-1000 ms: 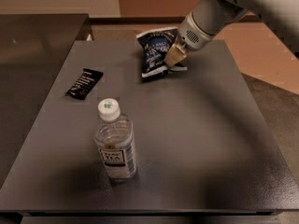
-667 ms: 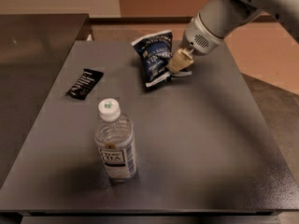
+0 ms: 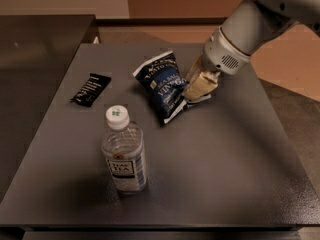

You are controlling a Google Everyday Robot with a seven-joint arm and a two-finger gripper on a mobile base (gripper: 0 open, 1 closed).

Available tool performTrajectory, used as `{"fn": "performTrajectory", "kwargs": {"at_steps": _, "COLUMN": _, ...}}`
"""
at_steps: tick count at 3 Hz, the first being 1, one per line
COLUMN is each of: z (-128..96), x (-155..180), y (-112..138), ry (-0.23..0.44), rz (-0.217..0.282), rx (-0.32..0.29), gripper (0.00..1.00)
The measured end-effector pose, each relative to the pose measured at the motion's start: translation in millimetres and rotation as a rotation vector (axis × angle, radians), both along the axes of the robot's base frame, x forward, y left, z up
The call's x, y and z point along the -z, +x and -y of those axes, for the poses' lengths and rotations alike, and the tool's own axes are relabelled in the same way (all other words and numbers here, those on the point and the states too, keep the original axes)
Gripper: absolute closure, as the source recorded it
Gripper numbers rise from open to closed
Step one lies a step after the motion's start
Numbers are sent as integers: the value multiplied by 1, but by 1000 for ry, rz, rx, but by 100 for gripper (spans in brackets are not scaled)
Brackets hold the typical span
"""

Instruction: Move blue chip bag near blue plastic bottle

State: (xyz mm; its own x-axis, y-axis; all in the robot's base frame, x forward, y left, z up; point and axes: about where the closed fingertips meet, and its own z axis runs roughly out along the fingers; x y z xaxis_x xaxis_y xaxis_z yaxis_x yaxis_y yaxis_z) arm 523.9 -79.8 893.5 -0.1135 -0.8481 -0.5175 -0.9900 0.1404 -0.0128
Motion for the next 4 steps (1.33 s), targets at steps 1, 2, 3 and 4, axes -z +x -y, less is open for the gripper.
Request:
{"fn": "performTrajectory", "kwargs": {"at_steps": 1, "z": 4, "x": 0, "y": -35, "ry": -3, "rz": -23, "rx": -88, "gripper": 100}}
{"fn": "performTrajectory", "kwargs": {"at_steps": 2, "z": 5, "x": -2, "y": -62, "ry": 17, "rz": -14, "rx": -145, "gripper": 100}}
{"fn": "performTrajectory", "kwargs": {"at_steps": 3, "z": 2, "x": 2, "y": -80, "ry": 25, "rz": 2, "rx": -175, "gripper": 83}}
{"fn": "performTrajectory", "kwargs": {"at_steps": 4, "z": -1, "x": 8, "y": -93, "ry": 28, "rz": 2, "rx": -192, "gripper": 59}}
